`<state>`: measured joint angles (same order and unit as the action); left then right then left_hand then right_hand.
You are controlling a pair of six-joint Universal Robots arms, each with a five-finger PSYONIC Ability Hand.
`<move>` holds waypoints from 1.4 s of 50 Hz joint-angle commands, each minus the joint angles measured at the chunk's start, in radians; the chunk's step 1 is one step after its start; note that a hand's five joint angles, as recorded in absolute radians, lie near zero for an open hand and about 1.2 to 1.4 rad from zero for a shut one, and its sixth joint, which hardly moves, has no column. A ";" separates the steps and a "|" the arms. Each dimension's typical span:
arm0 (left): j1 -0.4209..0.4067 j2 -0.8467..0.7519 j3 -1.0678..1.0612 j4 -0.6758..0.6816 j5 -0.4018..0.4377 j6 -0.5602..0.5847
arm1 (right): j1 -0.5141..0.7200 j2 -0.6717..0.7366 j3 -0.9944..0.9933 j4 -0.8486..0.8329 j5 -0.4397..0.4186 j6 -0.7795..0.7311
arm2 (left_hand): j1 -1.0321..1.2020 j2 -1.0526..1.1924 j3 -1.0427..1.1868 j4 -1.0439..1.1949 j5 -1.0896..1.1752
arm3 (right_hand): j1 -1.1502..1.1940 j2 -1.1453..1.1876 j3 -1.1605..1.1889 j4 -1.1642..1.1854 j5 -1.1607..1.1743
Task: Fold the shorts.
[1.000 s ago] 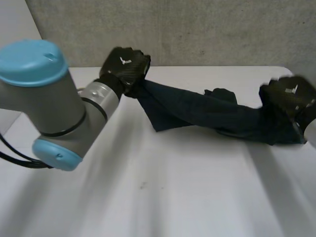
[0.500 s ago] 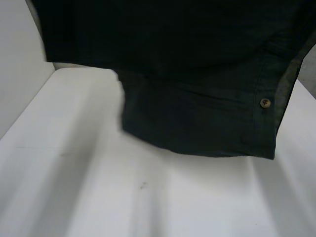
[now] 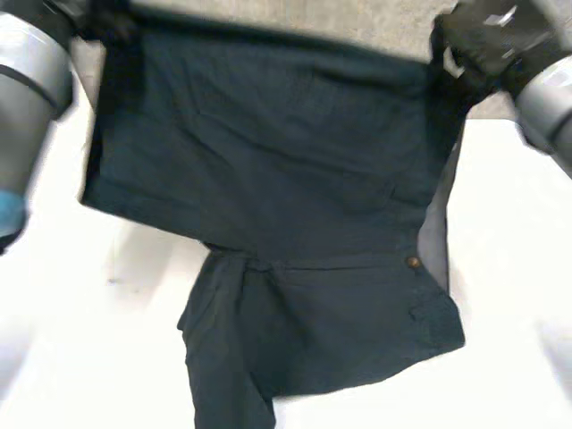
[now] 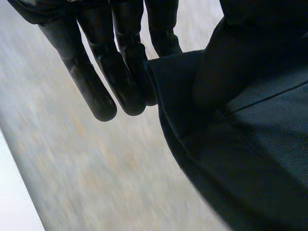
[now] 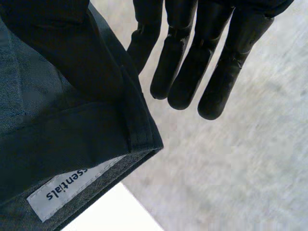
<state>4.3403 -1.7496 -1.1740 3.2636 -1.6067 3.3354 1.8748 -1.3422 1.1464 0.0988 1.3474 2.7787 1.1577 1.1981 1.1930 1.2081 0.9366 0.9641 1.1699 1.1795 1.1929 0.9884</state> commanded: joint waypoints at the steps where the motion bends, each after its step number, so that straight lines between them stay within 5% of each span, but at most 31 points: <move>1: -0.001 -0.437 0.258 0.022 -0.004 0.006 | 0.081 0.360 -0.232 -0.077 0.098 -0.083 | 0.239 0.198 0.203 0.188 0.285 | 0.432 0.226 0.217 0.203 0.233; 11: -0.005 -0.781 0.568 0.126 -0.006 0.082 | 0.093 0.742 -0.534 -0.402 0.163 -0.224 | 0.239 0.198 0.203 0.188 0.285 | 0.432 0.226 0.217 0.203 0.233; 12: -0.008 -0.791 0.573 0.143 -0.004 0.094 | 0.093 0.764 -0.550 -0.422 0.174 -0.244 | 0.239 0.198 0.203 0.188 0.285 | 0.137 -0.069 -0.079 -0.092 -0.062; 13: -0.013 -0.797 0.574 0.162 -0.004 0.108 | 0.095 0.793 -0.579 -0.445 0.183 -0.273 | 0.088 0.047 0.052 0.037 0.134 | -0.790 -0.995 -1.005 -1.018 -0.988; 14: -0.017 -0.800 0.567 0.200 -0.013 0.134 | 0.095 0.804 -0.589 -0.450 0.188 -0.284 | -0.722 -0.762 -0.757 -0.772 -0.675 | -0.790 -0.995 -1.005 -1.018 -0.988; 15: -0.021 -0.800 0.559 0.217 -0.015 0.147 | 0.095 0.813 -0.596 -0.449 0.193 -0.294 | -0.983 -1.024 -1.018 -1.034 -0.937 | -0.790 -0.995 -1.005 -1.018 -0.988; 20: -0.053 -0.774 0.450 0.294 -0.012 0.191 | 0.101 0.793 -0.545 -0.394 0.197 -0.292 | -0.983 -1.024 -1.018 -1.034 -0.937 | -0.790 -0.995 -1.005 -1.018 -0.988; 29: -0.097 -0.492 0.101 0.308 -0.013 0.185 | 0.086 0.450 -0.229 -0.213 0.158 -0.163 | -0.974 -1.014 -1.009 -1.024 -0.927 | -0.790 -0.995 -1.005 -1.018 -0.988; 36: -0.171 -0.243 -0.228 0.134 -0.038 0.154 | 0.028 0.250 0.025 0.037 -0.003 -0.160 | -0.821 -0.861 -0.856 -0.871 -0.775 | -0.790 -0.995 -1.005 -1.018 -0.988; 41: -0.223 -0.110 -0.438 -0.053 -0.053 0.003 | -0.038 0.193 0.218 0.131 -0.115 -0.217 | -0.590 -0.630 -0.625 -0.640 -0.543 | -0.790 -0.995 -1.005 -1.018 -0.988; 46: -0.277 -0.021 -0.610 -0.101 -0.056 -0.094 | -0.135 0.146 0.433 0.075 -0.203 -0.341 | -0.527 -0.568 -0.563 -0.578 -0.481 | -0.489 -0.695 -0.705 -0.718 -0.688; 51: -0.301 0.019 -0.740 -0.045 -0.071 -0.099 | -0.189 0.146 0.564 -0.045 -0.261 -0.412 | -0.513 -0.553 -0.548 -0.563 -0.466 | -0.456 -0.662 -0.672 -0.685 -0.655; 63: -0.297 -0.160 -0.787 0.097 -0.104 -0.094 | -0.212 0.233 0.639 -0.346 -0.292 -0.433 | -0.477 -0.518 -0.513 -0.528 -0.431 | -0.392 -0.598 -0.607 -0.621 -0.591; 70: -0.297 -0.209 -0.742 0.116 -0.131 -0.094 | -0.204 0.279 0.619 -0.390 -0.292 -0.427 | -0.483 -0.524 -0.519 -0.534 -0.437 | 0.285 0.079 0.070 0.056 0.086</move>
<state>4.0424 -1.9200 -1.9586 3.3682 -1.7133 3.2412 1.6634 -1.1041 1.7878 -0.2611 1.0528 2.3434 0.5878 0.5853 0.5832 0.5892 0.4158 0.6397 0.7783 0.7619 0.7617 0.5623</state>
